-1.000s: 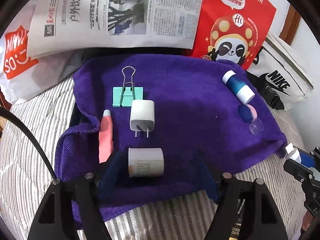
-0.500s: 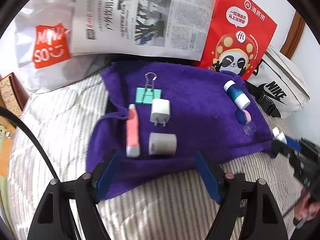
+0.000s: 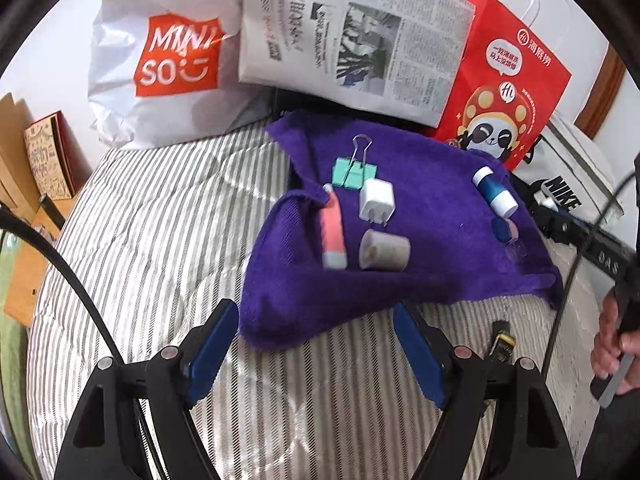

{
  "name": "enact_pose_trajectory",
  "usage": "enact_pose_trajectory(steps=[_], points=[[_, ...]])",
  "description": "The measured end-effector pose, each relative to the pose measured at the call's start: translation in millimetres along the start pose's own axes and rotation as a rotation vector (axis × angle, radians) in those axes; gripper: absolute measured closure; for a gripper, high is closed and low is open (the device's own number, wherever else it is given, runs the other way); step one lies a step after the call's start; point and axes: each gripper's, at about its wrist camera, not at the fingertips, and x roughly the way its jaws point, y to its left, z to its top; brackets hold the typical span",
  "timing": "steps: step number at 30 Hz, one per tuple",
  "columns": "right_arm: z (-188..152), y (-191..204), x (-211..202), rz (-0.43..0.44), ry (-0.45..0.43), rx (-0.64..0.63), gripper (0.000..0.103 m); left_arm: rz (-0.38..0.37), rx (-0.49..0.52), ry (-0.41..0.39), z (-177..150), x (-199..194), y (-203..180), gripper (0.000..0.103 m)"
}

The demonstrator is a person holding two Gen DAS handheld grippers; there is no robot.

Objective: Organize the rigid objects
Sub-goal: 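Lower the small white bottle onto the towel and open the right gripper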

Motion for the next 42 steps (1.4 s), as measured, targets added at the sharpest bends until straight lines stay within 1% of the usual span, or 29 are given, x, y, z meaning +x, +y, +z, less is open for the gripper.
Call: enact_pose_trajectory(steps=[4,10,16,20,23,24,26,28,32,35,37,38,39,41,42], points=[[2.9,-4.8,10.9,-0.013,0.007,0.012,0.079,0.014,0.007,0.013,-6.3,2.4,3.5,0.025],[8.1,-9.9,35.8,-0.030,0.042,0.014,0.079,-0.010,-0.005,0.007,-9.3,1.3,9.7,0.024],[19.7,-4.2,63.0,-0.030,0.061,-0.005,0.079,-0.012,-0.011,0.015,-9.4,6.9,13.8,0.024],[23.7,-1.0,78.9,-0.049,0.089,-0.016,0.079,0.019,-0.004,0.011,-10.6,8.1,15.5,0.024],[26.6,-0.2,89.1,-0.064,0.109,-0.010,0.079,0.009,-0.014,0.008,-10.3,7.3,17.7,0.024],[27.2,-0.4,93.0,-0.077,0.122,-0.009,0.079,-0.006,-0.016,0.013,-10.2,7.3,18.0,0.024],[28.0,-2.6,101.3,-0.094,0.155,0.005,0.079,-0.008,-0.013,0.015,-9.9,7.0,17.6,0.024],[28.0,-4.8,106.7,-0.078,0.174,0.023,0.079,-0.001,-0.001,0.018,-10.1,6.4,16.3,0.024],[26.0,-6.5,118.1,-0.096,0.224,0.025,0.079,-0.004,0.014,0.024,-12.7,6.0,13.9,0.024],[26.3,-9.6,119.2,-0.085,0.224,0.046,0.079,0.006,0.016,0.036,-15.6,6.5,13.8,0.024],[27.5,-12.2,120.9,-0.076,0.229,0.067,0.075,0.010,0.021,0.038,-17.0,5.3,13.4,0.024],[27.9,-13.2,121.2,-0.065,0.231,0.074,0.066,0.011,0.024,0.037,-17.5,4.5,13.7,0.024],[27.9,-14.5,120.8,-0.057,0.232,0.080,0.051,0.013,0.026,0.035,-18.3,2.8,13.6,0.024],[28.4,-18.6,119.0,-0.066,0.227,0.086,0.041,0.015,0.029,0.034,-19.8,-0.5,13.2,0.024],[27.9,-20.0,115.4,-0.072,0.217,0.085,0.040,0.017,0.031,0.034,-20.4,-1.5,12.6,0.024]])
